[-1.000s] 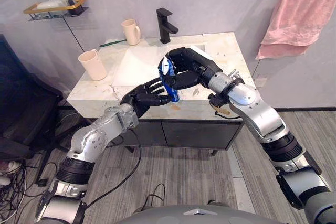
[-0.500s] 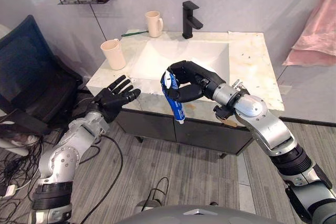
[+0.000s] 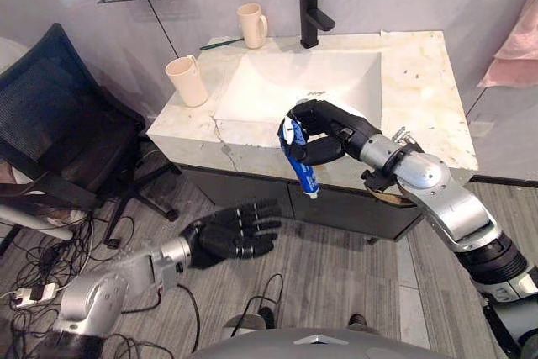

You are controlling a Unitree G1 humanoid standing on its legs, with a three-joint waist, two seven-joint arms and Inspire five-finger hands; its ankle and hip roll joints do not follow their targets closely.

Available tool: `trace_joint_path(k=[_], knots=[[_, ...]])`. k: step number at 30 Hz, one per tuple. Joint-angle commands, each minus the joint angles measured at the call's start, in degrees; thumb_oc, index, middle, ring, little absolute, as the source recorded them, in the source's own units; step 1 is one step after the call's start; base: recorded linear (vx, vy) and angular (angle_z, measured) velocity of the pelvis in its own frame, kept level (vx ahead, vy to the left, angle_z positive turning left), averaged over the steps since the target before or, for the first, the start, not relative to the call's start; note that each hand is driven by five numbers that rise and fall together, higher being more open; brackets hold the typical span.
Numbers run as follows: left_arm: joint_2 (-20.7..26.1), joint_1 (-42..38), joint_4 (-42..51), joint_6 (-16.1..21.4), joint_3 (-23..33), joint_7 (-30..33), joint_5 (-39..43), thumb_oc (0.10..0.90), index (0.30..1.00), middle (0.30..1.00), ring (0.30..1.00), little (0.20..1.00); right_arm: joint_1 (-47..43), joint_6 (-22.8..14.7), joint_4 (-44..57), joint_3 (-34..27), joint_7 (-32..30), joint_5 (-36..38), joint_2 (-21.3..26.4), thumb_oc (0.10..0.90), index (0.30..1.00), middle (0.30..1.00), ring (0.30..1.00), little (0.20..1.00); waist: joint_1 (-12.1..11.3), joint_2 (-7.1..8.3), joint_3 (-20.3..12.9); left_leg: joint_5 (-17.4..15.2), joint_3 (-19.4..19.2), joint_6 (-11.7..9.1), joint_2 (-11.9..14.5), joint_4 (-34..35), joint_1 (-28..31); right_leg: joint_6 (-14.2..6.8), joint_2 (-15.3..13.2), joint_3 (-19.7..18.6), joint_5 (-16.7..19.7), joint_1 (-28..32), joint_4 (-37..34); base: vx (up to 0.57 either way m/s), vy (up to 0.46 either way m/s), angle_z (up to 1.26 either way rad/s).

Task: Organize the bathroom.

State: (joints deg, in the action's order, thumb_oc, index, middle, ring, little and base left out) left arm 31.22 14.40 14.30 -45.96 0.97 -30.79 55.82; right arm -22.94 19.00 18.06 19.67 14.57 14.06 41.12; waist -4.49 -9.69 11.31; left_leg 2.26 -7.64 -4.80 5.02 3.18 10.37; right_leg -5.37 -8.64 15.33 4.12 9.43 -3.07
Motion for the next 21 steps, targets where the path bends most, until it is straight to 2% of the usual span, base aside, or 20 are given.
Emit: trace_joint_path(k=[1, 5, 6, 8, 9, 10, 12, 13, 14, 17, 18, 20, 21], knots=[[0.2, -0.5, -2.5, 5.4, 0.2, -8.4, 7.1, 0.800, 0.900, 0.900, 0.900, 0.900, -6.2, -12.6, 6.8, -2.5, -1.1, 3.3, -3.0, 0.400, 0.300, 0.300, 0.300, 0.300, -0.8, 2.38, -5.1, -2.2, -1.0, -1.0, 5.0, -5.4, -2.8, -1.2, -4.0, -1.3, -6.7, -4.4, 8.9, -0.04, 0.029, -0.03], [-4.8, 5.1, -21.4, 11.2, -1.9, -18.2, -3.7, 0.800, 0.900, 0.900, 0.900, 0.900, -8.8, -12.4, 6.1, -2.7, -0.4, 5.2, -1.7, 0.400, 0.300, 0.300, 0.300, 0.300, -1.2, 2.06, -4.8, -1.9, -0.8, -1.0, 4.9, -5.4, -3.8, -0.7, -3.8, -1.4, -6.8, -5.2, 8.6, -0.08, 0.045, -0.01], [-7.4, 6.7, -31.4, 13.4, -2.5, -19.2, -7.6, 0.800, 0.900, 0.900, 0.900, 0.900, -10.5, -11.6, 5.9, -2.8, -0.3, 6.2, -1.3, 0.400, 0.300, 0.300, 0.300, 0.300, -1.2, 2.08, -4.7, -1.8, -0.7, -1.0, 4.9, -5.4, -4.4, -0.7, -3.9, -1.3, -7.0, -5.9, 8.9, -0.11, 0.045, 0.00], [-9.8, 7.8, -39.5, 13.7, -1.9, -15.5, -9.8, 0.800, 0.900, 0.900, 0.900, 0.900, -11.7, -11.5, 5.7, -3.0, -0.2, 6.9, -0.8, 0.400, 0.300, 0.300, 0.300, 0.300, -1.3, 2.19, -4.3, -1.7, -0.7, -1.1, 5.0, -5.5, -4.9, -0.5, -3.9, -1.1, -7.1, -6.5, 9.2, -0.09, 0.026, 0.03], [-10.1, 7.9, -40.5, 14.0, -1.7, -15.0, -10.7, 0.800, 0.900, 0.900, 0.900, 0.900, -11.8, -11.4, 5.7, -3.0, -0.2, 6.9, -0.8, 0.400, 0.300, 0.300, 0.300, 0.300, -1.3, 2.21, -4.3, -1.7, -0.6, -1.1, 4.9, -5.5, -4.9, -0.5, -3.9, -1.1, -7.2, -6.6, 9.4, -0.06, 0.009, 0.01], [-11.0, 8.0, -45.6, 16.6, -1.1, -13.7, -13.3, 0.800, 0.900, 0.900, 0.900, 0.900, -12.5, -11.2, 5.5, -3.2, 0.1, 6.8, -1.1, 0.400, 0.300, 0.300, 0.300, 0.300, -1.3, 2.37, -4.1, -1.6, -0.7, -1.1, 5.0, -5.5, -5.1, -0.5, -3.9, -0.9, -7.2, -6.9, 9.5, -0.05, 0.003, 0.09], [-12.6, 8.1, -51.9, 19.0, -0.5, -9.2, -14.8, 0.800, 0.900, 0.900, 0.900, 0.900, -13.5, -10.8, 5.4, -3.2, -0.1, 7.2, -1.2, 0.400, 0.300, 0.300, 0.300, 0.300, -1.4, 2.58, -3.8, -1.4, -0.7, -1.2, 5.2, -5.5, -5.2, -0.4, -3.9, -0.7, -7.4, -7.2, 9.8, -0.05, -0.003, 0.06], [-13.4, 8.0, -55.8, 22.9, 0.3, -5.6, -16.1, 0.800, 0.900, 0.900, 0.900, 0.900, -13.9, -10.7, 5.2, -3.3, -0.1, 7.3, -1.4, 0.400, 0.300, 0.300, 0.300, 0.300, -1.4, 2.69, -3.8, -1.3, -0.7, -1.2, 5.2, -5.5, -5.3, -0.3, -3.9, -0.5, -7.4, -7.3, 9.9, 0.00, 0.000, 0.00], [-14.3, 7.6, -59.9, 24.4, 1.8, -3.1, -15.4, 0.800, 0.900, 0.900, 0.900, 0.900, -14.3, -10.5, 4.8, -3.4, 0.1, 7.2, -1.9, 0.400, 0.300, 0.300, 0.300, 0.300, -1.5, 2.79, -3.8, -1.0, -0.7, -1.3, 5.4, -5.5, -5.2, -0.2, -3.8, -0.4, -7.5, -7.2, 10.0, 0.00, 0.000, 0.00], [-16.2, 4.4, -70.3, 31.3, 6.0, 11.0, -19.4, 0.800, 0.900, 0.900, 0.900, 0.900, -15.9, -8.7, 4.1, -3.5, 0.1, 6.8, -4.7, 0.400, 0.300, 0.300, 0.300, 0.300, -1.6, 3.78, -4.2, -0.6, -0.8, -1.6, 6.0, -5.4, -5.1, -0.1, -3.7, 0.2, -7.9, -6.9, 10.1, 0.02, -0.060, 0.01], [-16.2, 3.3, -73.1, 32.5, 6.6, 14.1, -22.2, 0.800, 0.900, 0.900, 0.900, 0.900, -16.3, -8.3, 3.9, -3.4, 0.0, 6.7, -5.4, 0.400, 0.300, 0.300, 0.300, 0.300, -1.6, 4.07, -4.4, -0.6, -1.0, -1.6, 6.2, -5.4, -4.9, 0.0, -3.7, 0.4, -8.0, -6.7, 10.0, 0.03, -0.063, 0.04], [-16.1, 2.3, -76.0, 33.7, 7.2, 16.6, -23.7, 0.800, 0.900, 0.900, 0.900, 0.900, -16.6, -8.1, 3.4, -3.3, -0.1, 6.8, -6.0, 0.400, 0.300, 0.300, 0.300, 0.300, -1.5, 4.38, -4.5, -0.3, -1.0, -1.7, 6.5, -5.4, -4.8, 0.1, -3.5, 0.6, -8.0, -6.4, 9.8, 0.04, -0.055, 0.04], [-16.0, 1.4, -78.2, 35.0, 6.8, 20.3, -26.5, 0.800, 0.900, 0.900, 0.900, 0.900, -16.9, -7.4, 3.5, -3.0, -0.6, 6.8, -6.5, 0.400, 0.300, 0.300, 0.300, 0.300, -1.5, 4.70, -4.8, -0.4, -1.1, -1.8, 6.6, -5.4, -4.8, 0.0, -3.4, 0.7, -8.0, -6.3, 9.7, 0.07, -0.075, 0.03]])
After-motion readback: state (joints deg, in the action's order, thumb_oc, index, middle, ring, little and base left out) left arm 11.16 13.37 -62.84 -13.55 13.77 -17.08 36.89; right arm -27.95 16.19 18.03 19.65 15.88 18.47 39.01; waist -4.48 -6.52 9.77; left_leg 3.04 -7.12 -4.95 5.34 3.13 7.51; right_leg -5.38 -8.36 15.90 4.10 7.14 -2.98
